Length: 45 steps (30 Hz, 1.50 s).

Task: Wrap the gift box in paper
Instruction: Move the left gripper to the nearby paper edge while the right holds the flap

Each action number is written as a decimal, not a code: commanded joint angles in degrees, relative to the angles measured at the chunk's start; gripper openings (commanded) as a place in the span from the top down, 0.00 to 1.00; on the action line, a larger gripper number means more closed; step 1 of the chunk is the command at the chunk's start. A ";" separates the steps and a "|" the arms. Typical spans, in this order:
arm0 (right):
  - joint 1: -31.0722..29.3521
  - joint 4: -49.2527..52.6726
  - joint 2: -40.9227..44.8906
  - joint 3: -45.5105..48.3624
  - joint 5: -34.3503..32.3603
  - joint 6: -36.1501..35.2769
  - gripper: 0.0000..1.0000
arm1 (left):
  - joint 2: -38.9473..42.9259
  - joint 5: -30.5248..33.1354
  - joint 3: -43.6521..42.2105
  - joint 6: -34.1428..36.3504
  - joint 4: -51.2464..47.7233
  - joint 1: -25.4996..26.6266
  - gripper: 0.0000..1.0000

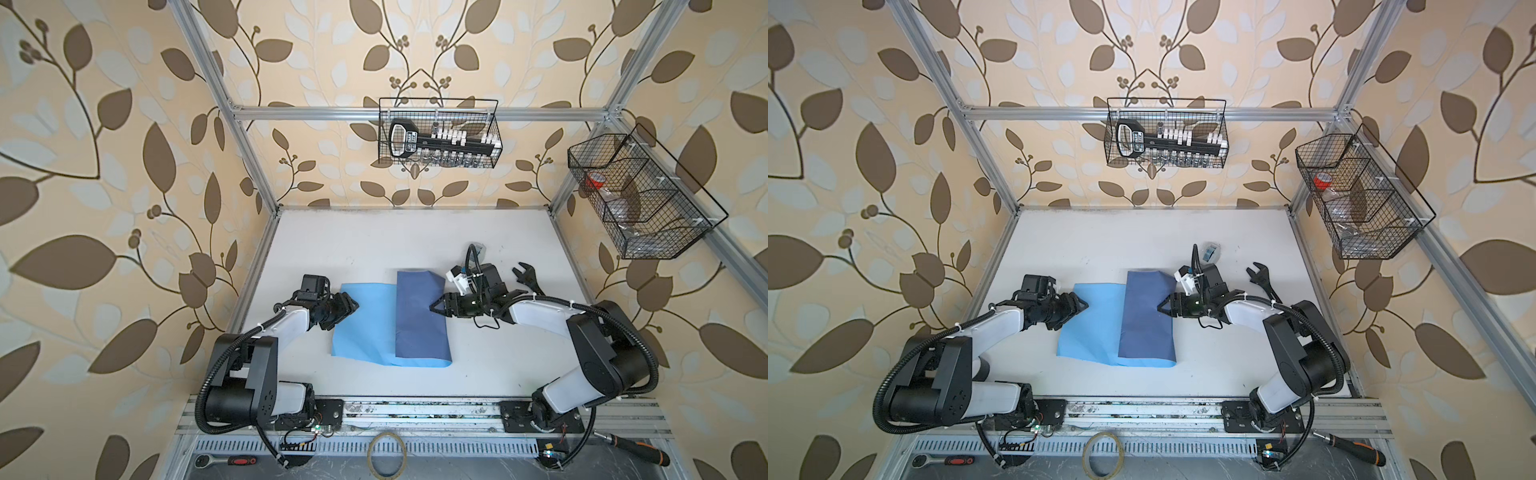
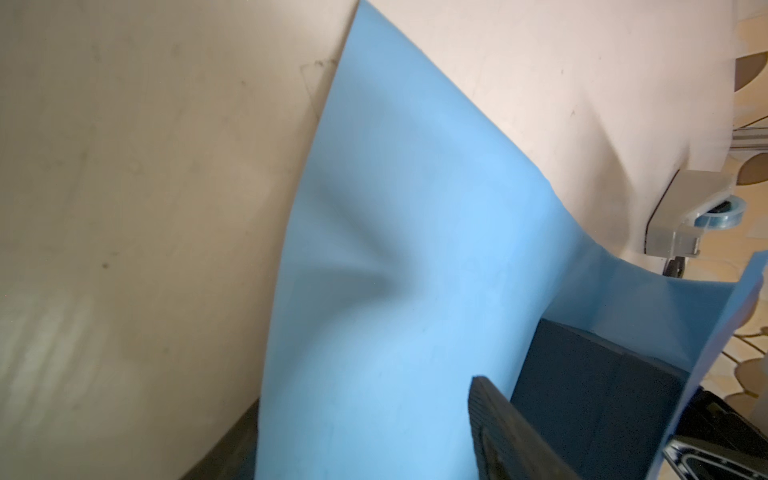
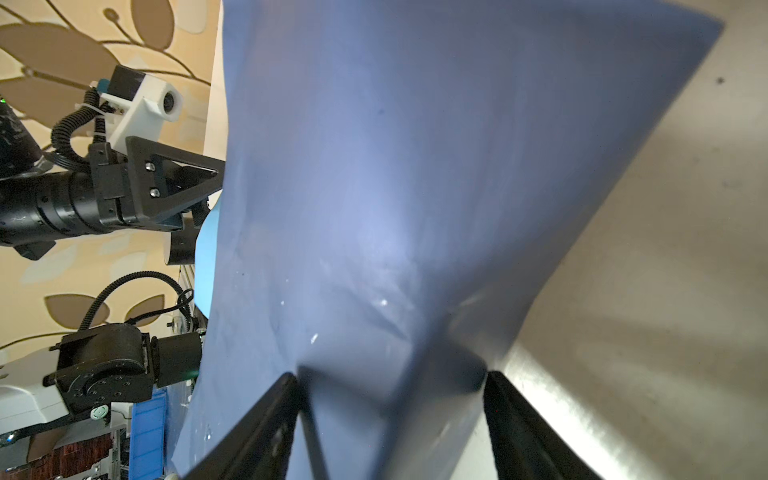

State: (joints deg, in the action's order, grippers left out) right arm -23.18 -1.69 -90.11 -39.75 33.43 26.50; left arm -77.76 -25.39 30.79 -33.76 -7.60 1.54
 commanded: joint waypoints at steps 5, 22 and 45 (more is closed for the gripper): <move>-0.90 8.55 -4.03 2.22 -9.59 -2.15 0.30 | -3.89 -10.05 0.35 -0.71 6.09 -3.48 0.59; -1.03 8.84 -4.46 1.87 -9.98 -2.27 0.32 | 4.76 -6.12 -2.35 0.72 4.12 -4.24 0.73; -1.23 8.90 -4.90 1.76 -10.23 -2.35 0.34 | 9.59 -5.35 -2.49 0.32 0.74 -4.26 0.91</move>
State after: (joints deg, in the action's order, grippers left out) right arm -23.62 -1.83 -90.61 -40.25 33.26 26.52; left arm -69.93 -30.87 27.94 -34.48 -6.20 -2.33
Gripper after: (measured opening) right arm 0.663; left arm 0.100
